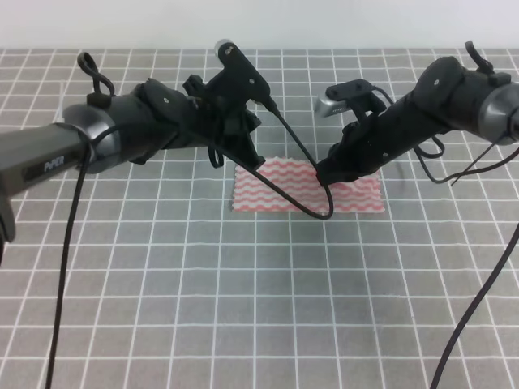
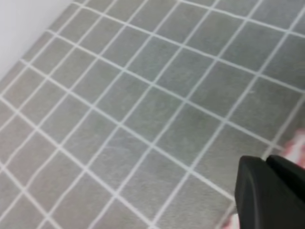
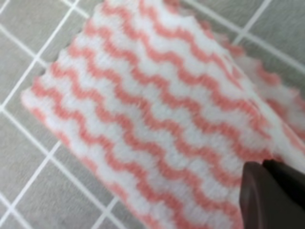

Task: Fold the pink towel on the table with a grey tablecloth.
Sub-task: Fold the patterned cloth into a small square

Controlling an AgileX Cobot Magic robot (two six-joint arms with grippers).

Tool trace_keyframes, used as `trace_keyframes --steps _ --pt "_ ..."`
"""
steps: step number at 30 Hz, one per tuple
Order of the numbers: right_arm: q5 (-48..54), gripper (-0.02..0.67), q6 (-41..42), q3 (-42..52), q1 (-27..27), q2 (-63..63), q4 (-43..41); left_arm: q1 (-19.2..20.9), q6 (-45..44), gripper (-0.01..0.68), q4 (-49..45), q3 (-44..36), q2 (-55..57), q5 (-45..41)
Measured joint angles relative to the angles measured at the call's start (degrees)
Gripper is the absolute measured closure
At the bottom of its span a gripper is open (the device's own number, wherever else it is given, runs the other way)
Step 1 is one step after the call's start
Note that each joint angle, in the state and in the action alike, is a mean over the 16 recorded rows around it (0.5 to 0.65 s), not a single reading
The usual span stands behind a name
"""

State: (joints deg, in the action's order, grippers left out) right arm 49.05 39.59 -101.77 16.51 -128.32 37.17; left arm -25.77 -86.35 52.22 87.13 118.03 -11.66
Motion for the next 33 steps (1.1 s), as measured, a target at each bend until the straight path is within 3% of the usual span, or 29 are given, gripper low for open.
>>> trace_keyframes --steps 21,33 --pt "-3.24 0.666 -6.48 -4.44 -3.10 -0.08 -12.04 0.00 0.02 0.666 -0.02 -0.07 0.27 -4.99" --pt "8.33 0.660 -16.68 -9.58 -5.60 -0.05 -16.91 0.00 0.00 0.667 -0.06 -0.06 3.00 -9.64"
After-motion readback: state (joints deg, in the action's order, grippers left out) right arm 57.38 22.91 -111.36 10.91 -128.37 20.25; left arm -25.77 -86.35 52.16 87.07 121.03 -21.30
